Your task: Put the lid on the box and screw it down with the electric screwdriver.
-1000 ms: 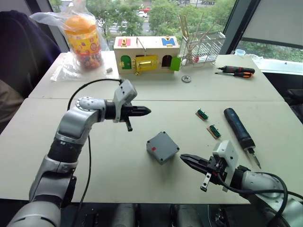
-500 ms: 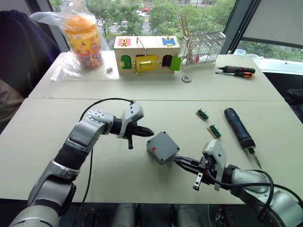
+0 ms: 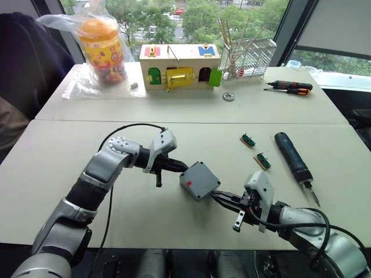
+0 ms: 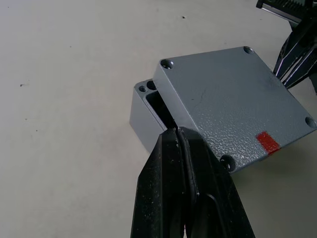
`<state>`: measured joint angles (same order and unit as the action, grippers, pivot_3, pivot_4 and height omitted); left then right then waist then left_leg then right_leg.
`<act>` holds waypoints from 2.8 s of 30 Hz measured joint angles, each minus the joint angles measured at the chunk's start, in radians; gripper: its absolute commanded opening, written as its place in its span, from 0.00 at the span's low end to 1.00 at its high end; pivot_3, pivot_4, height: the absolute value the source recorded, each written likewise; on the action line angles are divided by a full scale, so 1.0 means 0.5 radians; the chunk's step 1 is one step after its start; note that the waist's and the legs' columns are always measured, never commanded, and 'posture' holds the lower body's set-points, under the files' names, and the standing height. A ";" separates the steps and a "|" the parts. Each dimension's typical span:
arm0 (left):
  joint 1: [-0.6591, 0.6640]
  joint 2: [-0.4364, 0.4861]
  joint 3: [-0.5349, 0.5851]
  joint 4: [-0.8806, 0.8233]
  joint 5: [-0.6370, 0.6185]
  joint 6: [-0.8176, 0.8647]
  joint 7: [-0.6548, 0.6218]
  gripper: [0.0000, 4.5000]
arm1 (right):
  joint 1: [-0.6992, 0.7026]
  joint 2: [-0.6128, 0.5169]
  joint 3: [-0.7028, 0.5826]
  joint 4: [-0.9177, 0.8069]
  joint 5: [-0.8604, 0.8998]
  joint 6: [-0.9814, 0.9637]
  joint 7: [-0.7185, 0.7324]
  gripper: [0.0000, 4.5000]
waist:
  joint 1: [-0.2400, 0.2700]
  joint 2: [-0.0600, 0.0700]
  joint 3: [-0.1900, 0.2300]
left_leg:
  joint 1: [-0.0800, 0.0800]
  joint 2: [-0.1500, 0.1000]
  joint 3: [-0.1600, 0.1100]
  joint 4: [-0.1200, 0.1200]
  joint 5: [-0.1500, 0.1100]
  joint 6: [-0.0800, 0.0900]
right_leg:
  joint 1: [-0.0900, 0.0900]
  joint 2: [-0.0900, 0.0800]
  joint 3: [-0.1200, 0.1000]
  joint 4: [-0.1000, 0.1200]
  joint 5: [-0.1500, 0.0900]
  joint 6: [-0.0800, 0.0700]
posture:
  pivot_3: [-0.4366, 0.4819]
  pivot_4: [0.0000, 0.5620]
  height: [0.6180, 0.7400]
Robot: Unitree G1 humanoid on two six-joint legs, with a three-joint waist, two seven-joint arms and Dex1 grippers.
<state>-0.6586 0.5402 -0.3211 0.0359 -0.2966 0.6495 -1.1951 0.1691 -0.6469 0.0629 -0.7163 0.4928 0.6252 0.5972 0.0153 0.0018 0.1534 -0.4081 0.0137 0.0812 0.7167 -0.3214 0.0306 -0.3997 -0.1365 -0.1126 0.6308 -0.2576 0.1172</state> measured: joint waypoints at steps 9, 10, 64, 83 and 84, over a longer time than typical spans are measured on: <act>0.009 0.007 0.005 -0.021 -0.002 0.026 0.025 0.00 | -0.026 0.000 -0.002 0.032 -0.012 -0.021 0.011 0.01 | 0.000 0.000 0.000 | 0.000 0.000 0.000 0.000 0.000 0.000 | 0.000 0.000 0.000 0.000 0.000 0.000 | 0.48 0.27 0.72; 0.010 0.007 0.005 -0.023 -0.004 0.031 0.031 0.00 | -0.027 0.000 -0.002 0.032 -0.014 -0.025 0.013 0.01 | 0.000 0.000 0.000 | 0.000 0.000 0.000 0.000 0.000 0.000 | 0.000 0.000 0.000 0.000 0.000 0.000 | 0.48 0.27 0.72; 0.047 -0.060 0.032 -0.015 0.081 -0.003 0.153 0.00 | -0.104 0.078 -0.004 0.105 -0.110 -0.043 0.021 0.01 | -0.001 0.000 0.000 | 0.000 0.000 0.000 0.000 0.000 0.000 | 0.000 0.000 0.000 0.000 0.000 0.000 | 0.48 0.27 0.72; 0.047 -0.061 -0.025 0.000 0.133 -0.026 0.155 0.00 | -0.068 0.077 -0.009 0.105 -0.108 -0.042 0.035 0.01 | 0.000 0.000 0.000 | 0.000 0.000 0.000 0.000 0.000 0.000 | 0.000 0.000 0.000 0.000 0.000 0.000 | 0.48 0.27 0.72; 0.047 -0.063 -0.025 0.014 0.133 -0.039 0.155 0.00 | -0.068 0.077 -0.012 0.105 -0.108 -0.042 0.035 0.01 | 0.000 0.000 0.000 | 0.000 0.000 0.000 0.000 0.000 0.000 | 0.000 0.000 0.000 0.000 0.000 0.000 | 0.48 0.27 0.72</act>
<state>-0.6350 0.5088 -0.3334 0.0430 -0.2301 0.6299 -1.1175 0.1354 -0.6084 0.0567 -0.6638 0.4390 0.6044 0.6146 0.0153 0.0018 0.1534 -0.4082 0.0137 0.0813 0.7166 -0.3215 0.0307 -0.3999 -0.1365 -0.1126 0.6307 -0.2576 0.1172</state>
